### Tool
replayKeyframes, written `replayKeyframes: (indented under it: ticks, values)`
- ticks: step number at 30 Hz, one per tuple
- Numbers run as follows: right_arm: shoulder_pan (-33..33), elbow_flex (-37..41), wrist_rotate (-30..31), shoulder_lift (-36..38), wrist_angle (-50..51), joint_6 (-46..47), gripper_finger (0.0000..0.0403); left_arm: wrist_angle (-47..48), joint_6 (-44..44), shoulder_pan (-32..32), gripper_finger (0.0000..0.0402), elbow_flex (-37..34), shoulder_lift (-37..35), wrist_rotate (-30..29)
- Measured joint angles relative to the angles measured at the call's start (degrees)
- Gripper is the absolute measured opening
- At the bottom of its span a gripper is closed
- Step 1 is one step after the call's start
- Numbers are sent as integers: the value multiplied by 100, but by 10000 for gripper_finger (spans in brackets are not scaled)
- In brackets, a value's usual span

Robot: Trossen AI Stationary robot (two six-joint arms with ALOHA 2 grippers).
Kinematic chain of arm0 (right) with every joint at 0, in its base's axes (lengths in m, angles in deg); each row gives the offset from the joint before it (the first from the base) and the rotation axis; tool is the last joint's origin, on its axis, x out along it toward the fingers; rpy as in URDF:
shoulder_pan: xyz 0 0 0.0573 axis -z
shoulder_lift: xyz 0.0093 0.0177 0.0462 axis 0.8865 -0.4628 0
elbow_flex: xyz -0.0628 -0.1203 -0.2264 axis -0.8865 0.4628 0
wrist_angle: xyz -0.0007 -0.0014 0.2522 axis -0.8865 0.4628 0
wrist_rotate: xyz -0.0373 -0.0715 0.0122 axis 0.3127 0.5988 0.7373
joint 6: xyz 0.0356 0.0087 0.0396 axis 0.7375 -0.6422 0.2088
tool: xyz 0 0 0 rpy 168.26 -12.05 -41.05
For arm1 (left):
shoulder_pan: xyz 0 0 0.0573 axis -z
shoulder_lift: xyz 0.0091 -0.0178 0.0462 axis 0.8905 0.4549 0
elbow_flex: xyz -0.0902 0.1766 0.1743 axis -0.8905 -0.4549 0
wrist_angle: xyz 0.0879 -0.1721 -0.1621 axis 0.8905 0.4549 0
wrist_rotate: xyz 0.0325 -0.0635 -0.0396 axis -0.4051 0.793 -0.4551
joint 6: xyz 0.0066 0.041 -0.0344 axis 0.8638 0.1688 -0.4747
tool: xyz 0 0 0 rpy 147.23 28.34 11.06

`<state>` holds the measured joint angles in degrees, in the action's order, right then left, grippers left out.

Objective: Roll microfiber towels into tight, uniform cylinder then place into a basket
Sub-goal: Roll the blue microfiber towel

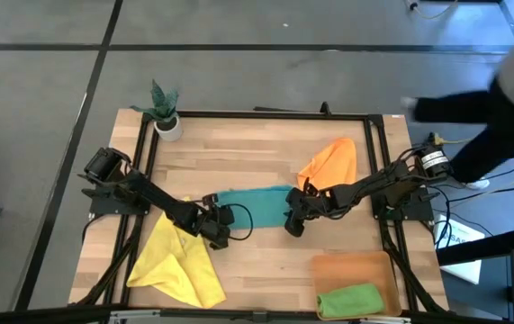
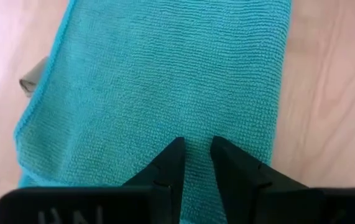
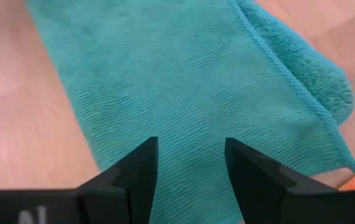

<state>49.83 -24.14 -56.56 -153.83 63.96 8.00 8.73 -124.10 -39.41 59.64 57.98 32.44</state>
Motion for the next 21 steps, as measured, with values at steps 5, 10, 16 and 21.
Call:
replayKeyframes:
  ticks: [5, 10, 16, 21]
  values:
    - [73, 0, 90, -258, -39, 0, 186, -303, -168, 11, 78, -4, 4, 366]
    - [224, -33, 145, -515, -178, -20, 186, -896, -157, 90, 78, -17, 23, 819]
    - [372, -25, 534, -578, -375, -146, 186, -1375, -74, 252, 78, -28, 82, 1098]
    - [498, -4, 690, -594, -610, -670, 186, -1472, 391, 359, 78, -31, 94, 1049]
